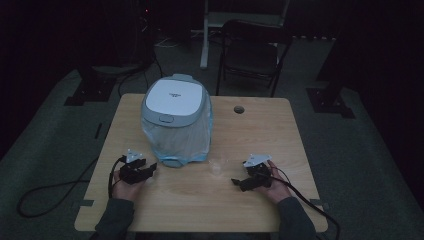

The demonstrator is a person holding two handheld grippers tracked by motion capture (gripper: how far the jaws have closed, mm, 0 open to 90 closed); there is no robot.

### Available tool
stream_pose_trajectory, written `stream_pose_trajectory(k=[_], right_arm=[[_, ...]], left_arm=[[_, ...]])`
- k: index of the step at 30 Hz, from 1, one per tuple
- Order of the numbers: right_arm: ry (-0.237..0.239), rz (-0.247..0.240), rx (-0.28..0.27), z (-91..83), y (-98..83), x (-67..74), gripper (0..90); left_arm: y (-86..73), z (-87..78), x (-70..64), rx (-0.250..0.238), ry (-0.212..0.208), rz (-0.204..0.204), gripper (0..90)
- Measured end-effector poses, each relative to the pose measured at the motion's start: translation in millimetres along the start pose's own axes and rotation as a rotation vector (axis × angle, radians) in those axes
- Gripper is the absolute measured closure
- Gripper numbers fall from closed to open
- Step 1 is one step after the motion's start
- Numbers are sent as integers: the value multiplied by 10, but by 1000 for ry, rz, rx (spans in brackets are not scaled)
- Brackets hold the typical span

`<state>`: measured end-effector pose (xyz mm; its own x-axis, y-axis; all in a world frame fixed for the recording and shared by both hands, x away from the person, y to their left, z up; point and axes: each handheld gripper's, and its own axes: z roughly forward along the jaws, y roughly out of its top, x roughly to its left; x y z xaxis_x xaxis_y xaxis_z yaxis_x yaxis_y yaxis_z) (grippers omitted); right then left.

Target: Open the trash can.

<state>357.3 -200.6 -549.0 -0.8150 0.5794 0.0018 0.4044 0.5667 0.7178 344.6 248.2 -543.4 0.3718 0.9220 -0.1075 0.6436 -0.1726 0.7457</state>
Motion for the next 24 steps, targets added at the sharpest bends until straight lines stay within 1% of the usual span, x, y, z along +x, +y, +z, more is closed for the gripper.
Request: stream_pose_trajectory(k=[1,2,4,5,6,11,13,14,15,18,22,24], right_arm=[[13,-13,-2,-60,-61,-14,111],[17,-17,0,-87,-85,-26,111],[25,-24,-1,-105,-103,-39,111],[35,-35,-1,-109,-107,-54,111],[41,-41,-1,-116,-114,-71,114],[30,-31,-2,-115,-113,-76,113],[30,-30,-2,-115,-113,-76,113],[30,-30,-2,-115,-113,-76,113],[30,-30,-2,-115,-113,-76,113],[30,-29,-2,-115,-113,-76,113],[30,-30,-2,-115,-113,-76,113],[30,-30,-2,-115,-113,-76,113]], left_arm=[[-1,0,7,-3,-4,-8,470],[-1,0,6,-2,-4,-7,470],[0,2,5,-1,-2,-1,470],[0,2,5,-1,-2,-1,470],[2,6,-20,3,14,17,470],[-1,10,-68,9,46,52,486],[-1,-2,-69,15,52,50,522],[-1,-2,-69,15,52,50,547],[2,-16,-56,20,45,31,570],[15,-27,-52,27,31,16,618],[52,-81,-98,-8,16,28,653],[69,-104,-121,-25,3,27,666]])
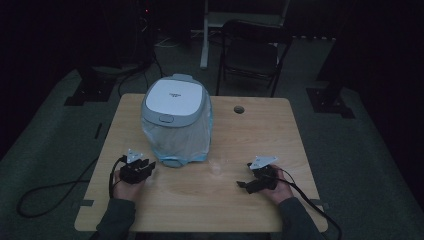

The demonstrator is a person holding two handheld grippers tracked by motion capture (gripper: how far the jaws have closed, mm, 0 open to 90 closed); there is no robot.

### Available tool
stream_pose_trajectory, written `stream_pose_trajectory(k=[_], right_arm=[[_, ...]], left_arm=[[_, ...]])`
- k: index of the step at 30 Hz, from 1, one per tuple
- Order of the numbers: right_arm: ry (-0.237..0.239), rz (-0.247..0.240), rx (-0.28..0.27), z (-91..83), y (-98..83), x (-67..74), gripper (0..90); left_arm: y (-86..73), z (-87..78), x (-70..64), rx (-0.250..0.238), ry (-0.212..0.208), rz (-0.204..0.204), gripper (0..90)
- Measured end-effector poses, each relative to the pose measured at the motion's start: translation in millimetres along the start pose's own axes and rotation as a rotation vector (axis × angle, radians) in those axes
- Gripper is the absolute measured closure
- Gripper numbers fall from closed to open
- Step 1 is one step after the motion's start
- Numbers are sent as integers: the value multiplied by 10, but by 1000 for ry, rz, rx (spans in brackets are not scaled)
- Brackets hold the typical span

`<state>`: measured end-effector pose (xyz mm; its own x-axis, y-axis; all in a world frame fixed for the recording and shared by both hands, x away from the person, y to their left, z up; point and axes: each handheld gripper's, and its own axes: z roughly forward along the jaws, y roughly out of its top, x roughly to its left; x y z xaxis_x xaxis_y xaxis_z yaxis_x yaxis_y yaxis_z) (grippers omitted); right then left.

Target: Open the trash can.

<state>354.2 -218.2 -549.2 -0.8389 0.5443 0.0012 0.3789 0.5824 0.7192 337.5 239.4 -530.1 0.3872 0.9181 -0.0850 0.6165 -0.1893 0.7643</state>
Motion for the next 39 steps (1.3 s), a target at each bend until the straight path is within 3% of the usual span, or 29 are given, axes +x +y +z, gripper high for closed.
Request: stream_pose_trajectory(k=[9,15,26,39], right_arm=[[0,0,0,0,0,0,113],[0,-1,0,0,0,0,113],[-1,1,1,0,0,-1,114],[-1,1,1,0,0,-1,114]], left_arm=[[57,-52,-136,-13,-44,35,752],[96,-99,-220,-17,-57,58,897],[196,5,-340,-15,-104,104,900],[250,169,-380,-2,-104,115,900]])
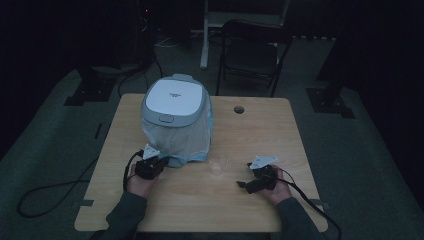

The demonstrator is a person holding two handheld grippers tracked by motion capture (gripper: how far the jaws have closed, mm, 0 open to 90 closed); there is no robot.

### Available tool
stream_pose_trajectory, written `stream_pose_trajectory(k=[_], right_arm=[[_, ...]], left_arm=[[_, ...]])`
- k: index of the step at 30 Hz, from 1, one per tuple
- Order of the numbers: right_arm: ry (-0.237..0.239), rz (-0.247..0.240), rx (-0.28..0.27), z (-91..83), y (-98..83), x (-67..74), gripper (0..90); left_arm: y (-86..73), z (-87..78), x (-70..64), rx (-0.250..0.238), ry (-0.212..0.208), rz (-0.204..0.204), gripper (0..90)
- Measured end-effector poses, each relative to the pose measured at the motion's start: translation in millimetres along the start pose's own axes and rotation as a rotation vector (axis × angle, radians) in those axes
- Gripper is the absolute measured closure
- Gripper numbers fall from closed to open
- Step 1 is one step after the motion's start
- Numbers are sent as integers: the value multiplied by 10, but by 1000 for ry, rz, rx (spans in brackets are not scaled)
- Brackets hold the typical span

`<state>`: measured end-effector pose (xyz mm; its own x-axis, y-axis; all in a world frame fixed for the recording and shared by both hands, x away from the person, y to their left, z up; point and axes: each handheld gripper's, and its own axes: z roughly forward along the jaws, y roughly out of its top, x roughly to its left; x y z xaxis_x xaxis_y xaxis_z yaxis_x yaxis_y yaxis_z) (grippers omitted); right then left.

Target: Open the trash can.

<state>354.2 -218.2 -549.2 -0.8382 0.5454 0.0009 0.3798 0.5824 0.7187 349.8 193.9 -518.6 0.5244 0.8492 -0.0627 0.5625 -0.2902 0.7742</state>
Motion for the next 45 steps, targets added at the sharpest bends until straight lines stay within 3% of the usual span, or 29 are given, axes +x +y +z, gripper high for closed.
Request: stream_pose_trajectory(k=[2,13,20,45], right_arm=[[0,0,0,0,0,0,114],[0,0,0,0,0,1,114],[0,0,0,0,0,1,114],[-1,0,0,0,0,1,114]], left_arm=[[7,15,-24,6,21,18,900],[-20,48,-54,4,38,30,900],[-36,59,-130,6,86,83,900],[-60,82,-141,10,96,80,900]])
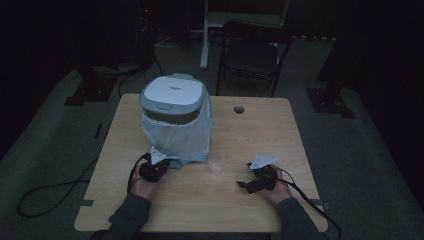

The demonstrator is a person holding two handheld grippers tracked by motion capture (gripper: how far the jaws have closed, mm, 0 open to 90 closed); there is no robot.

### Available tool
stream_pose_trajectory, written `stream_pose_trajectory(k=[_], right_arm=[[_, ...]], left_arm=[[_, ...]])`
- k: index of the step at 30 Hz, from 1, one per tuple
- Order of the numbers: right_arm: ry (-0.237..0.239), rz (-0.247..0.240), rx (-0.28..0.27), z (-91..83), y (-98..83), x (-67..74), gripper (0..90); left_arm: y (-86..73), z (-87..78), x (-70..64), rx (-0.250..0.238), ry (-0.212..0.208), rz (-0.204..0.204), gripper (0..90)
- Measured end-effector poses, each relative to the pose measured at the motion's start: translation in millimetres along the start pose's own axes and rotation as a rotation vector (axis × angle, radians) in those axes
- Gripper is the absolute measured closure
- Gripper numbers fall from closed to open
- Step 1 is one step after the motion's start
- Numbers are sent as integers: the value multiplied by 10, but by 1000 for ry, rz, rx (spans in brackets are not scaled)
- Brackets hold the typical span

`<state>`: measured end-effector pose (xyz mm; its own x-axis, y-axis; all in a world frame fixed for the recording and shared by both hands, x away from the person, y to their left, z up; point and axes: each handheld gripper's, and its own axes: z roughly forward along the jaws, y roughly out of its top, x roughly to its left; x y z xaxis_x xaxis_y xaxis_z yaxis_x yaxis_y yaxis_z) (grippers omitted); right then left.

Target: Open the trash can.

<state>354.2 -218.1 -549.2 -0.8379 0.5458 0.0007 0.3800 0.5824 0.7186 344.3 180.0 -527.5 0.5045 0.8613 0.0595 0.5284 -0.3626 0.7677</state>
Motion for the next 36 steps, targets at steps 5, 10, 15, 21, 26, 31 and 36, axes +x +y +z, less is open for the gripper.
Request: stream_pose_trajectory(k=[5,10,15,21,26,31,36], right_arm=[[0,0,0,0,0,0,114],[-1,1,0,0,0,1,114],[-2,1,0,1,1,2,114],[-2,1,0,1,1,1,113],[-2,1,0,1,1,1,114],[-2,1,0,1,1,1,114],[-1,1,0,0,1,1,114]], left_arm=[[-8,5,-12,-2,11,2,900],[-14,10,-6,-2,7,-8,900],[-20,22,-9,2,12,-3,900],[-33,43,-12,5,14,-7,900],[-50,57,-29,5,26,4,900],[-53,58,-30,3,25,6,900],[-51,59,-31,4,26,7,900]])
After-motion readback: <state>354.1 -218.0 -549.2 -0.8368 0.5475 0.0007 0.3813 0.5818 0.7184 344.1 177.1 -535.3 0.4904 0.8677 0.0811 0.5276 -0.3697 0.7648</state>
